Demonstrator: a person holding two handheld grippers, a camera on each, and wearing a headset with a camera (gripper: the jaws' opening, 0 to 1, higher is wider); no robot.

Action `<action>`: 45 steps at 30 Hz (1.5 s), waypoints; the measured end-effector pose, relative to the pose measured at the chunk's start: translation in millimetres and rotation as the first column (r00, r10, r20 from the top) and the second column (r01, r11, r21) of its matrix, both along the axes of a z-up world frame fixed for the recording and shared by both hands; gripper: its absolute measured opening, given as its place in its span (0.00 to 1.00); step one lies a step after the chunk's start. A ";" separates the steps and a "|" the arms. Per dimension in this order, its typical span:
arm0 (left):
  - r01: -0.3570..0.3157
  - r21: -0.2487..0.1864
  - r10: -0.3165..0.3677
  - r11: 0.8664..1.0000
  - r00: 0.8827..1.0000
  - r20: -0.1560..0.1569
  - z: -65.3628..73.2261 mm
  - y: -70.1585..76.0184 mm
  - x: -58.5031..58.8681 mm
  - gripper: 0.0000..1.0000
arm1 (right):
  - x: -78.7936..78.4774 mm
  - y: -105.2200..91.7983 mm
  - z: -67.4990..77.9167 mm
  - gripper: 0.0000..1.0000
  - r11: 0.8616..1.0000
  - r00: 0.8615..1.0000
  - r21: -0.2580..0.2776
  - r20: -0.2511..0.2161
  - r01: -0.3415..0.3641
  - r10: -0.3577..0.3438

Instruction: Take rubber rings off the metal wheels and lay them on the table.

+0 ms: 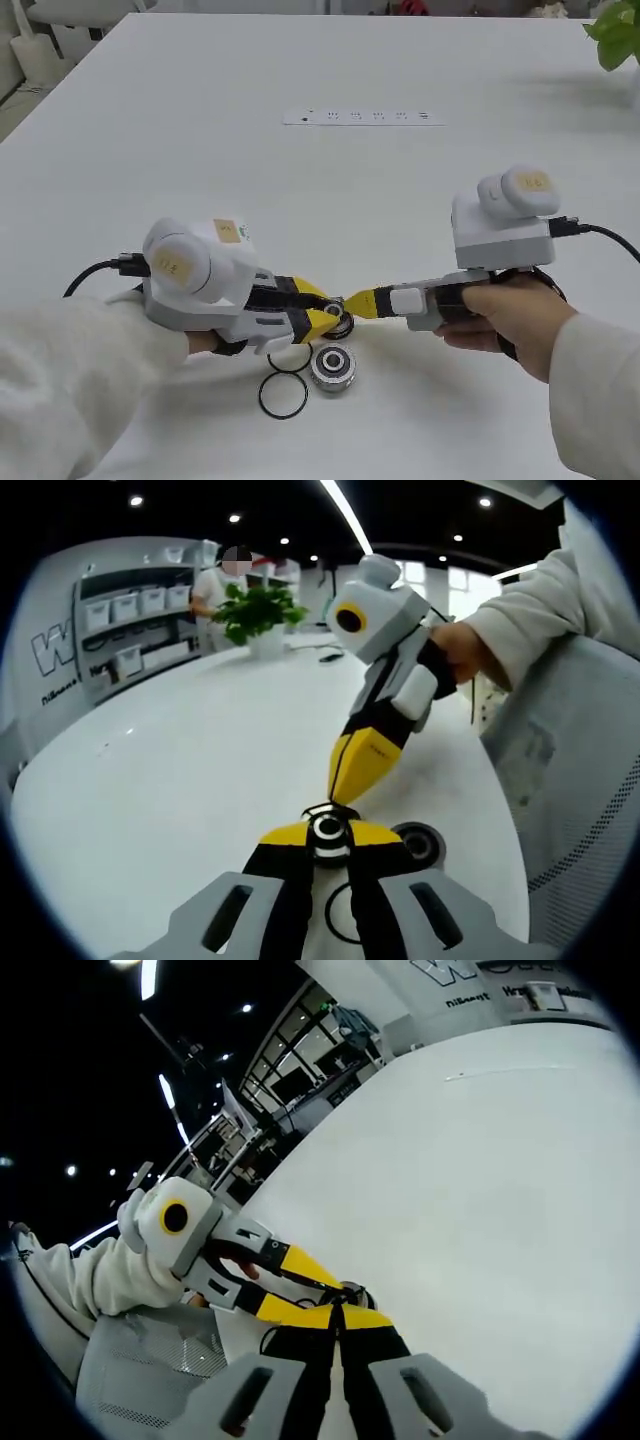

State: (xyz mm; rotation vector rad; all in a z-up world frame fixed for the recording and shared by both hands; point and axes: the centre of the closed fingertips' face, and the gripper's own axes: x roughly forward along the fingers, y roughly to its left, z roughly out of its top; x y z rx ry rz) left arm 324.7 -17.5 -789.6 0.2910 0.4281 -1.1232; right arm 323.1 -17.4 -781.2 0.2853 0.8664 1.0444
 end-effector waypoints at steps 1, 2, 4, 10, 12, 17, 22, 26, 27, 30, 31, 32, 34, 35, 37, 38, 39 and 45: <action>0.000 0.000 0.000 1.000 1.000 0.000 0.0 0.0 0.0 0.13 | -0.1 0.2 0.1 0.00 1.000 1.000 0.001 0.000 -0.001 0.001; 0.000 0.000 0.000 1.000 1.000 0.000 0.1 0.0 0.0 0.13 | -0.2 0.1 0.0 0.00 1.000 1.000 0.001 0.000 -0.001 0.001; 0.000 0.000 0.000 1.000 1.000 0.000 0.1 -0.1 -0.1 0.13 | -0.2 -0.4 0.0 0.00 1.000 1.000 0.000 -0.001 -0.001 0.001; 0.000 0.000 0.000 1.000 1.000 0.001 0.3 -0.4 -0.2 0.13 | -1.0 0.7 1.2 0.00 1.000 1.000 0.001 0.004 -0.006 0.006; 0.001 0.000 -0.001 1.000 1.000 0.001 0.3 -0.4 -0.2 0.13 | -0.9 0.6 1.6 0.00 1.000 1.000 0.004 0.002 -0.005 0.005; 0.002 -0.001 -0.002 1.000 1.000 0.002 0.5 -0.7 -0.3 0.13 | -1.8 2.6 4.2 0.00 1.000 1.000 0.011 0.006 -0.013 0.013; 0.002 -0.002 -0.002 1.000 1.000 0.003 0.6 -0.8 -0.2 0.13 | -0.7 11.1 22.2 0.00 0.996 1.000 0.089 0.013 -0.008 0.007; -0.012 -0.008 0.012 1.000 1.000 -0.006 0.8 -1.0 0.1 0.13 | 0.0 4.6 12.7 0.00 0.998 1.000 0.058 0.000 -0.001 0.001; -0.014 -0.010 0.014 1.000 1.000 -0.009 1.0 -1.0 0.3 0.13 | 0.7 3.7 12.5 0.00 0.998 1.000 0.056 0.005 0.002 -0.002; -0.018 -0.010 0.018 1.000 1.000 -0.008 1.2 -1.1 0.2 0.13 | 1.0 2.4 9.4 0.00 0.999 1.000 0.039 0.004 0.006 -0.006; -0.022 -0.014 0.022 1.000 1.000 -0.011 1.3 -1.2 0.5 0.13 | 0.8 1.4 7.2 0.00 1.000 1.000 0.028 0.004 0.007 -0.007; -0.025 -0.017 0.025 1.000 1.000 -0.013 1.4 -1.3 0.6 0.13 | 0.5 0.7 4.7 0.00 1.000 1.000 0.016 0.002 0.008 -0.008; -0.032 -0.023 0.032 0.999 0.999 -0.018 1.7 -1.6 1.0 0.13 | 0.9 -2.2 -1.5 0.00 1.000 1.000 -0.012 -0.001 0.015 -0.015; -0.034 -0.024 0.033 0.999 0.999 -0.020 1.7 -1.4 1.2 0.13 | 1.1 -3.1 -2.5 0.00 1.000 1.000 -0.016 -0.002 0.017 -0.017; -0.040 -0.026 0.039 0.999 0.999 -0.030 2.0 -1.3 1.4 0.13 | 1.3 -5.2 -3.9 0.00 0.999 1.000 -0.018 -0.012 0.026 -0.026; -0.040 -0.027 0.039 0.999 0.999 -0.030 2.0 -1.2 1.4 0.13 | 1.4 -5.6 -3.7 0.00 0.999 0.999 -0.016 -0.016 0.030 -0.031; -0.042 -0.028 0.041 0.999 0.999 -0.031 2.0 -1.2 1.4 0.13 | 1.6 -5.7 -3.5 0.00 0.999 0.999 -0.016 -0.018 0.033 -0.034; -0.054 -0.022 0.054 0.998 0.998 -0.028 2.2 -2.9 0.5 0.13 | 2.1 -7.3 -6.7 0.00 0.999 0.999 -0.031 -0.015 0.033 -0.034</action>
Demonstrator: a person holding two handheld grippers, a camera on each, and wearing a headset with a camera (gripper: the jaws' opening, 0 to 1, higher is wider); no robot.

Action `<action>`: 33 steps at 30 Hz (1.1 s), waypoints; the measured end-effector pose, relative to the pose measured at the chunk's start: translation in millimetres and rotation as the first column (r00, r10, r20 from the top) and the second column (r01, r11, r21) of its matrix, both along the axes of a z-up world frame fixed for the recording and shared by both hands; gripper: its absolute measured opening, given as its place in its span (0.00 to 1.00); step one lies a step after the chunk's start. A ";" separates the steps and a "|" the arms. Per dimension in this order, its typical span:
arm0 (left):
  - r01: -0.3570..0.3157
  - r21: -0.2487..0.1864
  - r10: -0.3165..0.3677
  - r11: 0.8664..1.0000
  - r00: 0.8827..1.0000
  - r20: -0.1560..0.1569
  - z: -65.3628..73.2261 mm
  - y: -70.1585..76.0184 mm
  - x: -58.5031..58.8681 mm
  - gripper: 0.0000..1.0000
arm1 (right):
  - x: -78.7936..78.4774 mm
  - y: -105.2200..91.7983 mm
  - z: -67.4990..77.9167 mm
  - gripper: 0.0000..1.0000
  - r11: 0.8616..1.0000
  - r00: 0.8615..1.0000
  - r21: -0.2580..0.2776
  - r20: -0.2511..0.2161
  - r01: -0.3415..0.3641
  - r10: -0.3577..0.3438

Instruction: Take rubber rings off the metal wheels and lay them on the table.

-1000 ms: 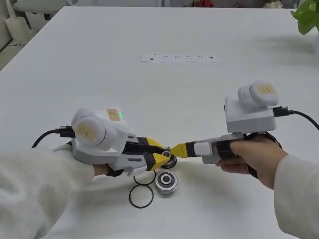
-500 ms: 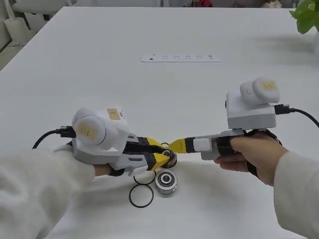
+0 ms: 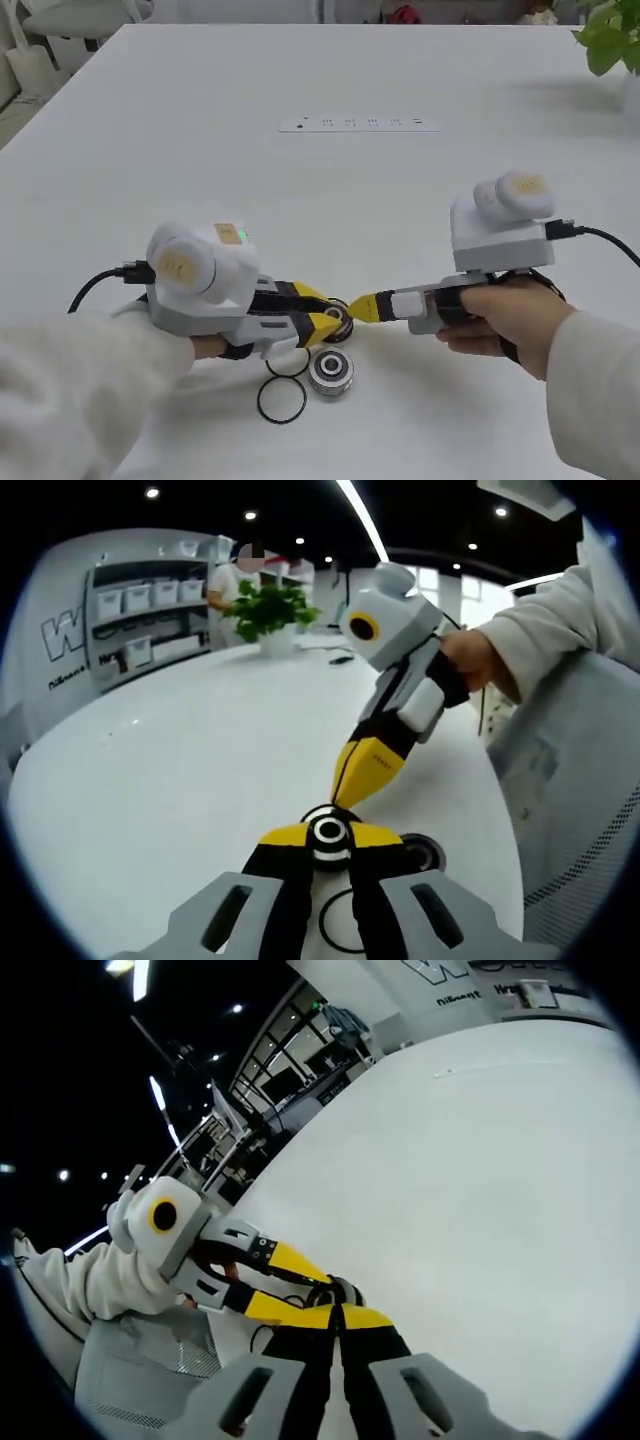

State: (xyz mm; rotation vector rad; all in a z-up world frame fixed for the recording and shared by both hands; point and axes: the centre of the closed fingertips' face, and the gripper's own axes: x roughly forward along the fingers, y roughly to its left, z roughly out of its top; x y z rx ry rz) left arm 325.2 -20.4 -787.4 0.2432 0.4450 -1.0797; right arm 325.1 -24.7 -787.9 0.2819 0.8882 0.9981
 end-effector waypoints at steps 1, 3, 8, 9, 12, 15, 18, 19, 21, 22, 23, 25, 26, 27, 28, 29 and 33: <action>-0.001 0.001 0.001 1.000 1.000 0.001 0.1 -0.1 -0.2 0.13 | 0.1 -0.3 -0.2 0.00 1.000 1.000 0.000 0.000 0.000 0.000; -0.003 0.004 0.003 1.000 1.000 0.003 -0.1 0.2 0.9 0.14 | -0.1 -0.2 0.7 0.00 1.000 1.000 0.005 0.000 0.001 -0.001; -0.013 0.005 0.013 1.000 1.000 -0.010 -0.7 -0.2 1.6 0.14 | 1.7 -1.6 0.8 0.00 1.000 1.000 0.012 -0.002 0.005 -0.005; -0.013 0.006 0.013 1.000 1.000 -0.010 -0.7 -0.3 1.5 0.14 | 2.8 -2.5 -0.5 0.00 1.000 1.000 0.013 -0.004 0.006 -0.006; -0.011 0.016 0.011 1.000 1.000 -0.011 -1.0 -0.2 1.0 0.13 | 1.3 -2.4 -1.5 0.00 1.000 1.000 0.014 -0.013 0.011 -0.011; -0.009 0.025 0.010 1.000 1.000 -0.012 -1.4 0.0 0.9 0.14 | 0.8 -2.0 -1.2 0.00 1.000 1.000 0.011 -0.008 0.006 -0.006; -0.007 0.032 0.008 0.999 1.000 -0.013 -1.5 0.4 0.8 0.14 | 0.7 -1.4 -0.9 0.00 1.000 1.000 0.014 -0.009 0.007 -0.007; -0.009 0.033 0.009 0.999 1.000 -0.013 -1.2 0.7 1.1 0.14 | 0.7 -2.0 -2.1 0.00 1.000 1.000 0.010 -0.011 0.007 -0.007; -0.013 0.035 0.014 0.999 1.000 -0.014 -0.5 1.5 1.9 0.16 | 1.1 -3.2 -2.9 0.00 1.000 1.000 0.011 -0.014 0.007 -0.007; -0.015 0.033 0.016 0.999 1.000 -0.013 0.6 1.9 2.4 0.15 | 1.5 -3.9 -3.1 0.00 1.000 1.000 0.010 -0.013 0.007 -0.007; -0.017 0.032 0.018 0.999 1.000 -0.012 1.4 2.2 2.7 0.15 | 1.7 -4.1 -3.1 0.00 1.000 1.000 0.009 -0.013 0.007 -0.007; -0.023 0.031 0.024 0.999 1.000 -0.012 3.5 3.1 2.9 0.15 | 2.0 -3.8 -2.8 0.00 1.000 1.000 0.008 -0.010 0.006 -0.006; -0.025 0.031 0.025 0.999 1.000 -0.013 3.9 3.5 2.8 0.16 | 2.5 -3.7 -2.1 0.00 1.000 1.000 0.008 -0.007 0.005 -0.004; -0.025 0.031 0.026 0.999 1.000 -0.012 4.6 3.9 2.5 0.17 | 2.6 -3.7 -1.9 0.00 1.000 1.000 0.008 -0.007 0.004 -0.004; -0.027 0.030 0.027 0.999 1.000 -0.012 5.9 4.3 2.0 0.19 | 3.1 -3.8 -1.2 0.00 1.000 1.000 0.010 -0.006 0.004 -0.003; -0.028 0.031 0.028 0.999 1.000 -0.011 6.7 4.7 1.8 0.20 | 3.1 -3.6 -0.5 0.00 1.000 1.000 0.011 -0.005 0.004 -0.004; -0.038 0.027 0.038 0.999 0.999 -0.022 9.8 6.5 0.6 0.21 | 4.8 -4.4 1.5 0.00 1.000 1.000 0.013 0.000 0.005 -0.005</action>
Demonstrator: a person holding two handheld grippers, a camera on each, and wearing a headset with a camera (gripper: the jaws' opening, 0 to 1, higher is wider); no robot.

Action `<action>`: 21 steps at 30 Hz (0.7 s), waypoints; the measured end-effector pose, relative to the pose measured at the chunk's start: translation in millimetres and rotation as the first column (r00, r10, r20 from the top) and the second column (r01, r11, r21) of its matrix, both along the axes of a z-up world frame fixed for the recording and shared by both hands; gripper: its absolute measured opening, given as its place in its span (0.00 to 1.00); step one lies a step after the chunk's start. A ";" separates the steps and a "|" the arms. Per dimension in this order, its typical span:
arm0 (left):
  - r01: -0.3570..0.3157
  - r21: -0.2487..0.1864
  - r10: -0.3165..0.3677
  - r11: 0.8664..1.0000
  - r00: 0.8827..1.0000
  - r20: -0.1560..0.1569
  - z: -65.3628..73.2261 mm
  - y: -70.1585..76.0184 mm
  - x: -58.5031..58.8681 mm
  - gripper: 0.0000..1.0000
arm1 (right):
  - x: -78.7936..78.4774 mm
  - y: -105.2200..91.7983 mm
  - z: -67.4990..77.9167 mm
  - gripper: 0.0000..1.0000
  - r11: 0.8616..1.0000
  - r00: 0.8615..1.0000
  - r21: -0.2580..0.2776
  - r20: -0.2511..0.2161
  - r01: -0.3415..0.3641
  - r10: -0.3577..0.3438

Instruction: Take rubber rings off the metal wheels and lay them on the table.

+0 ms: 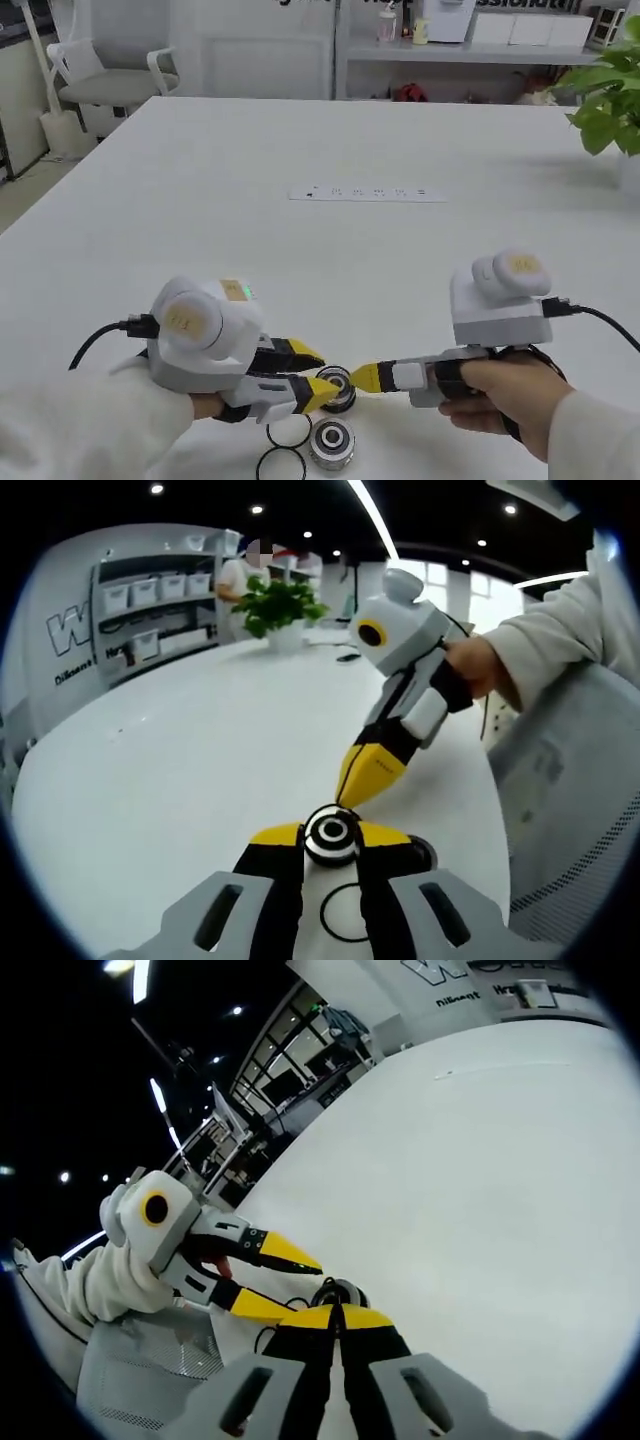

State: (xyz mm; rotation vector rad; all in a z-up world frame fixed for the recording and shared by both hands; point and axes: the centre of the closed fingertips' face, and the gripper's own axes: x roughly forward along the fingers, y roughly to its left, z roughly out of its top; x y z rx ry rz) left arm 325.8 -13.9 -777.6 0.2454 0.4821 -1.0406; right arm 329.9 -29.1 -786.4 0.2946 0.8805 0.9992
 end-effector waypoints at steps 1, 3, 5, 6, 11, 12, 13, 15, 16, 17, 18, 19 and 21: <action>-0.002 0.002 0.002 1.000 1.000 0.001 1.2 0.4 -0.7 0.22 | 0.7 -0.5 0.8 0.00 1.000 1.000 0.001 0.002 0.001 -0.001; -0.001 0.007 0.001 1.000 1.000 0.006 2.5 1.2 -1.0 0.24 | 2.4 -1.4 2.9 0.00 1.000 1.000 0.008 0.003 0.004 -0.004; -0.004 0.008 0.004 1.000 1.000 0.013 5.1 2.1 -0.8 0.26 | 2.8 -0.8 4.8 0.00 1.000 1.000 0.008 0.009 0.004 -0.004; -0.005 0.006 0.005 1.000 1.000 0.015 7.2 2.6 -0.8 0.27 | 2.8 -0.8 5.1 0.00 1.000 1.000 0.008 0.011 0.004 -0.004; -0.012 0.002 0.012 1.000 1.000 0.028 15.5 4.1 -0.8 0.35 | 3.9 -1.1 9.3 0.00 1.000 1.000 0.013 0.019 0.005 -0.005; -0.012 0.008 0.012 1.000 0.999 0.035 17.2 4.9 -1.2 0.35 | 3.8 -0.9 10.0 0.00 1.000 1.000 0.014 0.020 0.006 -0.006; -0.010 0.013 0.010 1.000 0.999 0.041 18.8 5.7 -2.1 0.36 | 4.2 -1.1 11.0 0.00 1.000 1.000 0.016 0.022 0.006 -0.006; -0.004 0.027 0.002 1.000 0.999 0.051 21.4 7.3 -4.6 0.38 | 5.2 -1.7 12.0 0.00 1.000 1.000 0.017 0.026 0.008 -0.009; -0.001 0.032 0.000 1.000 0.999 0.053 22.2 8.3 -5.5 0.38 | 5.5 -1.7 14.1 0.00 1.000 0.999 0.018 0.032 0.010 -0.010; 0.001 0.036 -0.003 0.999 0.998 0.055 23.1 9.3 -6.1 0.40 | 5.9 -1.9 15.2 0.00 1.000 0.999 0.017 0.035 0.009 -0.010; 0.002 0.039 -0.004 0.999 0.998 0.059 24.4 10.3 -6.5 0.41 | 6.5 -2.6 16.4 0.00 1.000 0.999 0.011 0.047 0.003 -0.004; 0.001 0.038 -0.003 0.999 0.998 0.062 27.1 11.4 -7.8 0.42 | 7.0 -2.6 17.4 0.00 1.000 0.998 0.007 0.055 0.001 -0.001; 0.002 0.033 -0.004 0.999 0.998 0.065 31.8 13.1 -11.3 0.45 | 5.3 -1.7 20.9 0.00 1.000 0.998 0.007 0.067 -0.004 0.003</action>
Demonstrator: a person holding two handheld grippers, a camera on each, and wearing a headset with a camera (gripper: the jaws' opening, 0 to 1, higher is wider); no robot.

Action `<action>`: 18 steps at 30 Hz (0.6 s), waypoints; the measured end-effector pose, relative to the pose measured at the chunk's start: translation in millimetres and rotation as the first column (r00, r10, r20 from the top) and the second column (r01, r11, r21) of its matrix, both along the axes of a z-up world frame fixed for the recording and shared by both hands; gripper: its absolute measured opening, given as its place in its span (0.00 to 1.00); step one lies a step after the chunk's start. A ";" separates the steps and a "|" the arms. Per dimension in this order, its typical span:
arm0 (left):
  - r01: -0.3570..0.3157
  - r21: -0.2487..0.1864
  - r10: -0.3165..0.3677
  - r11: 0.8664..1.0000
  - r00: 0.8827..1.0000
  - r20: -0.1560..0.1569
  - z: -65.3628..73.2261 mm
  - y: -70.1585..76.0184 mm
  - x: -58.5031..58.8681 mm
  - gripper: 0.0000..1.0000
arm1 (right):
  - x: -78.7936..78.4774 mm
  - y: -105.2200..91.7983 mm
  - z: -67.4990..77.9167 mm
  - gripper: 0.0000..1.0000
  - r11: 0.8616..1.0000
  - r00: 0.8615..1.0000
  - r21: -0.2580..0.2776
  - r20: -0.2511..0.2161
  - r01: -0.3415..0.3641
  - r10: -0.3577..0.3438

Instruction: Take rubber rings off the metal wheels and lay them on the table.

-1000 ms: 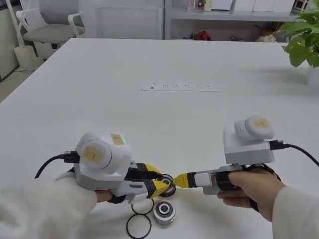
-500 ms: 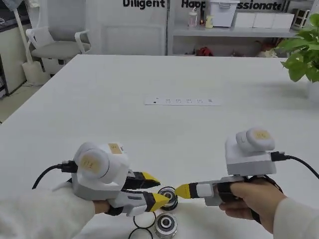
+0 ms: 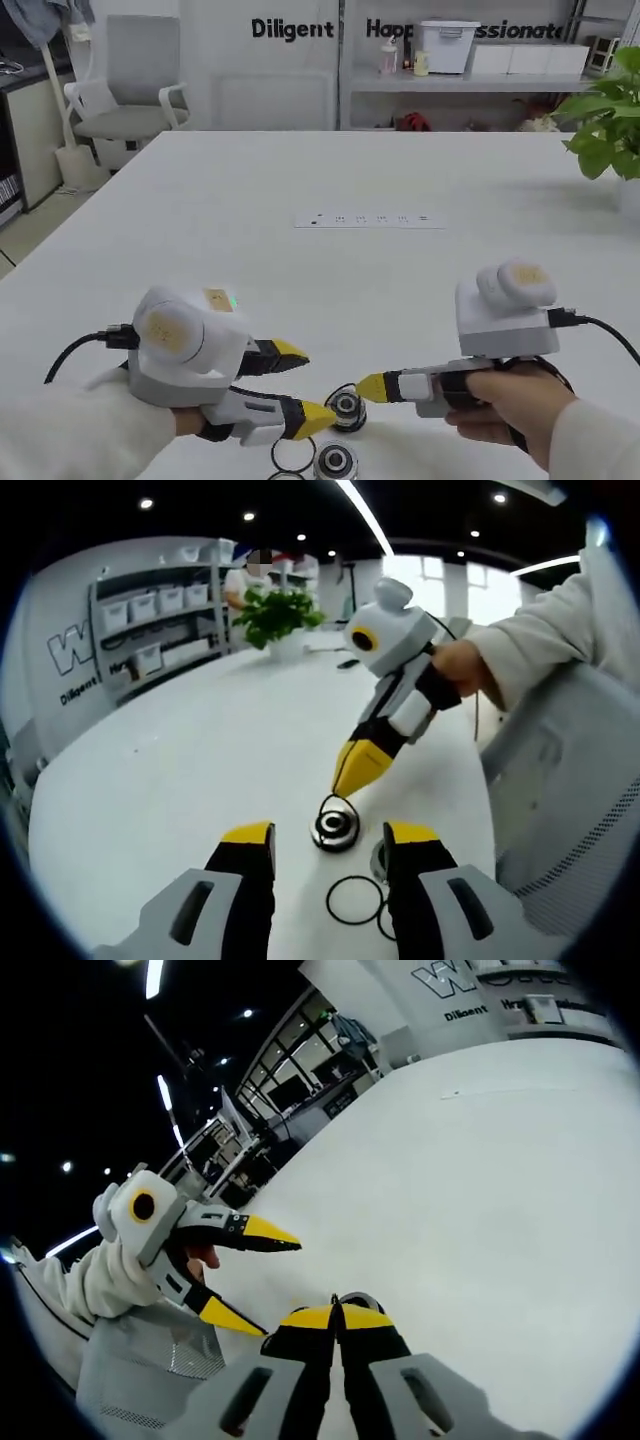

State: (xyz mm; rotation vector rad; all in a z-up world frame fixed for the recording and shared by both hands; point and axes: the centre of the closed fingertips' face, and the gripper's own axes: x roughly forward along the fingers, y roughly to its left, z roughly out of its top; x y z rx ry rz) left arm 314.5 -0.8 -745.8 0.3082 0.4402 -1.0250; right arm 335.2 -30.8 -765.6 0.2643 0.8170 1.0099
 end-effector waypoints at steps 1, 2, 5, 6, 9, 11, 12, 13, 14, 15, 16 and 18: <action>0.001 -0.001 -0.001 1.000 1.000 0.001 1.7 0.7 -1.6 0.46 | 3.7 0.4 5.1 0.00 1.000 1.000 0.029 0.008 0.012 -0.012; 0.004 0.000 -0.004 1.000 1.000 0.002 3.1 1.0 -3.3 0.47 | 5.7 0.8 9.8 0.00 0.998 1.000 0.054 0.002 0.023 -0.023; 0.007 0.022 -0.008 1.000 1.000 0.020 7.6 7.1 -5.9 0.50 | 10.2 -3.2 22.3 0.00 0.995 0.999 0.089 0.018 0.046 -0.048; 0.005 0.024 -0.005 1.000 1.000 0.023 9.3 8.9 -6.5 0.50 | 11.1 -4.4 23.9 0.00 0.994 0.998 0.095 0.019 0.051 -0.053; -0.016 0.004 0.016 1.000 1.000 0.023 16.2 17.1 -8.7 0.51 | 12.3 -8.0 28.7 0.00 0.993 0.997 0.097 0.028 0.065 -0.068; -0.028 0.002 0.028 1.000 0.999 0.033 20.8 24.2 -11.8 0.53 | 11.3 -8.3 32.4 0.00 0.995 0.996 0.084 0.057 0.061 -0.066; -0.035 0.002 0.035 0.999 0.999 0.039 22.7 28.8 -13.6 0.53 | 10.6 -7.9 35.1 0.00 0.994 0.996 0.091 0.059 0.059 -0.064; -0.040 0.000 0.040 0.999 0.998 0.041 24.1 31.9 -15.1 0.53 | 9.9 -7.1 37.5 0.00 0.993 0.996 0.100 0.059 0.059 -0.065; -0.045 0.001 0.045 0.999 0.998 0.045 25.1 36.2 -17.1 0.53 | 9.5 -6.5 40.5 0.00 0.993 0.996 0.106 0.063 0.060 -0.067; -0.048 0.007 0.048 0.999 0.998 0.050 25.2 39.0 -18.0 0.52 | 9.1 -6.1 42.2 0.00 0.992 0.996 0.108 0.065 0.060 -0.067; -0.053 0.021 0.052 0.998 0.997 0.056 24.8 43.6 -19.0 0.52 | 8.8 -5.9 44.1 0.00 0.992 0.995 0.110 0.069 0.060 -0.067; -0.064 0.028 0.062 0.998 0.997 0.056 24.5 49.2 -20.5 0.52 | 6.7 -4.1 49.8 0.00 0.992 0.995 0.115 0.084 0.050 -0.060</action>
